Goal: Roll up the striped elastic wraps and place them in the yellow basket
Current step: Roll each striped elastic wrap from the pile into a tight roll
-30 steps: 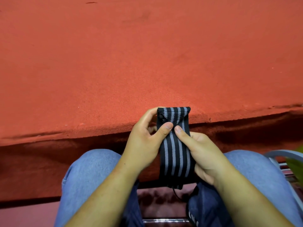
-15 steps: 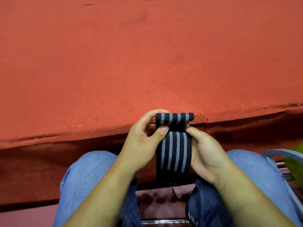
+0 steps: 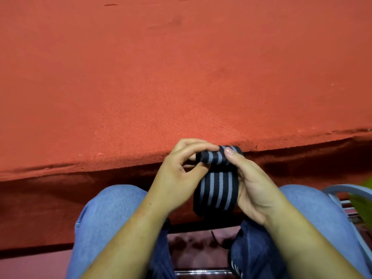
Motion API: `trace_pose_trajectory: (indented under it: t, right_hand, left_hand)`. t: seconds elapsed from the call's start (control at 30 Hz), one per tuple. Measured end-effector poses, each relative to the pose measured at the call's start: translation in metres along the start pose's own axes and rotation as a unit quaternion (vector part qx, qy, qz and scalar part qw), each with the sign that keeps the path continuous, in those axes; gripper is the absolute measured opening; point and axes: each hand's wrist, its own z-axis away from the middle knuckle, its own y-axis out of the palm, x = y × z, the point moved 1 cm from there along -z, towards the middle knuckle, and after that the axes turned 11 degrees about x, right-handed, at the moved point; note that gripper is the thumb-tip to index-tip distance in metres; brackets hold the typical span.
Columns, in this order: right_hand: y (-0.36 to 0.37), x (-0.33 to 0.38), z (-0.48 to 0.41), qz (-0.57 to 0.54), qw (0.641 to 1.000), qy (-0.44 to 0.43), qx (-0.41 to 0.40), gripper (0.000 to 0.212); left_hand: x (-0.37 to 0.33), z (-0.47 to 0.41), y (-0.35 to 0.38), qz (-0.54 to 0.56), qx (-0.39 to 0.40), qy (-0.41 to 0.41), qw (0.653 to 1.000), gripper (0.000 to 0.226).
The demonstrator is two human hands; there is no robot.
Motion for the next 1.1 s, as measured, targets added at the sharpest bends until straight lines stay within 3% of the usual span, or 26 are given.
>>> trace_pose_trajectory:
  t: [0.07, 0.2, 0.27, 0.43, 0.57, 0.73, 1.1]
  right_hand:
    - [-0.001, 0.001, -0.001, -0.002, 1.0, -0.003, -0.018, 0.035]
    - [-0.006, 0.001, -0.001, 0.004, 1.0, 0.002, -0.029, 0.038]
    - [-0.008, 0.0, -0.001, 0.016, 1.0, 0.0, -0.021, 0.037]
    - [-0.002, -0.007, -0.001, 0.062, 0.998, -0.021, 0.016, 0.036]
    - [-0.003, -0.009, 0.0, 0.07, 0.997, -0.038, 0.017, 0.034]
    - [-0.003, -0.009, 0.0, 0.075, 0.996, -0.048, -0.003, 0.034]
    - [-0.007, -0.01, -0.003, 0.108, 0.993, -0.032, -0.014, 0.036]
  left_hand:
    - [-0.002, 0.0, -0.001, 0.015, 0.009, -0.01, 1.0, 0.05]
    - [0.0, -0.004, -0.003, 0.187, 0.009, -0.093, 0.978, 0.046]
    - [0.003, -0.004, -0.003, 0.211, 0.011, -0.111, 0.971, 0.04]
    - [0.006, 0.002, 0.004, 0.133, 0.058, -0.107, 0.984, 0.055]
    - [0.002, 0.002, 0.005, 0.136, 0.062, -0.099, 0.984, 0.042]
    - [0.0, -0.001, 0.003, 0.062, 0.026, -0.084, 0.994, 0.022]
    - [0.002, 0.001, 0.0, 0.035, -0.001, -0.08, 0.996, 0.013]
